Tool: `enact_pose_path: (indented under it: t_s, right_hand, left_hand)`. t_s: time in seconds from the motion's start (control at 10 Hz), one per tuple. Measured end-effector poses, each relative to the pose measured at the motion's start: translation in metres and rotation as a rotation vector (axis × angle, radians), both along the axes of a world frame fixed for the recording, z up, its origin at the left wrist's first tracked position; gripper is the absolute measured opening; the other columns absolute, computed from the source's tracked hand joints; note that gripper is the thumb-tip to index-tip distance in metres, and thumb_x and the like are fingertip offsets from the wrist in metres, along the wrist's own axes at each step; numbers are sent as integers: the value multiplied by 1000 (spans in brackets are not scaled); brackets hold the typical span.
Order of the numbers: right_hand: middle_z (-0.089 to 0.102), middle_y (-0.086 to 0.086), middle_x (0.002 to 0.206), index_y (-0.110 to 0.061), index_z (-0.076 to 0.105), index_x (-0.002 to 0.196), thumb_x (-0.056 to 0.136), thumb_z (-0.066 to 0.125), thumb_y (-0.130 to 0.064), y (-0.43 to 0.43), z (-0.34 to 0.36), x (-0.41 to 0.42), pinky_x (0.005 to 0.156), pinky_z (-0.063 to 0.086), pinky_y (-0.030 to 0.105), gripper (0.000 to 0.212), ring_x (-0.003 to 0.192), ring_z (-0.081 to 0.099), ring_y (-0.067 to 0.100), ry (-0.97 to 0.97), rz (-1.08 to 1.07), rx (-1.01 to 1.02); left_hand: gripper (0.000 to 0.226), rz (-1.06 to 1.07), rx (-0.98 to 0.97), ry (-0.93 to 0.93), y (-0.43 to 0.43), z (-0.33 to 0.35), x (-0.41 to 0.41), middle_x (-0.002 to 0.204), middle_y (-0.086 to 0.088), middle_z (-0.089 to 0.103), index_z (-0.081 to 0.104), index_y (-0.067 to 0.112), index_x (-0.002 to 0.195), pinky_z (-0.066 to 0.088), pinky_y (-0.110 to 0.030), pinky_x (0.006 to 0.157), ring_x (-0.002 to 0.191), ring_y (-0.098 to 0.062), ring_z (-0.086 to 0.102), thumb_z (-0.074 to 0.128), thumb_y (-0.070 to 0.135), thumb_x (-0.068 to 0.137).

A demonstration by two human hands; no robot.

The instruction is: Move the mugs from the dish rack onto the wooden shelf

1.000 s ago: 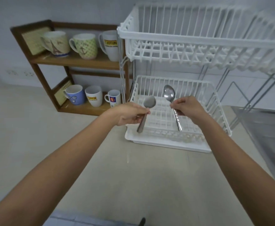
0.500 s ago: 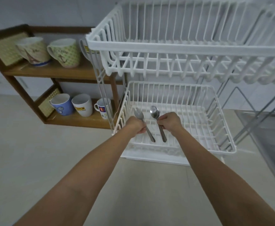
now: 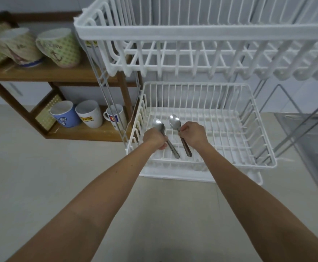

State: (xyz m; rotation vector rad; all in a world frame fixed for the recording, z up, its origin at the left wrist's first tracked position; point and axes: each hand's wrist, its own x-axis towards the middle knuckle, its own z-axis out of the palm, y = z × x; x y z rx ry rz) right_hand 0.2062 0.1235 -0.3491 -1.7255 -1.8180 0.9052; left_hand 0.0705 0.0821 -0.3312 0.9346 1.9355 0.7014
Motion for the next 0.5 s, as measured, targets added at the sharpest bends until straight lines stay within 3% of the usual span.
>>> enact_pose_path:
  t_s: [0.3, 0.5]
  right_hand:
    - [69, 8, 98, -9, 68, 94, 84, 66, -15, 0, 6, -1, 68, 40, 21, 11, 86, 62, 20, -49, 18, 29]
    - [71, 9, 98, -6, 68, 93, 88, 55, -12, -15, 29, -2, 73, 42, 22, 15, 89, 62, 22, -38, 11, 111]
  left_hand:
    - [23, -53, 70, 115, -8, 8, 0, 108, -24, 67, 59, -3, 108, 57, -43, 86, 96, -34, 69, 61, 9, 90]
    - [17, -169, 236, 212, -20, 22, -10, 109, -16, 67, 62, 7, 104, 56, -41, 85, 97, -31, 67, 55, 12, 89]
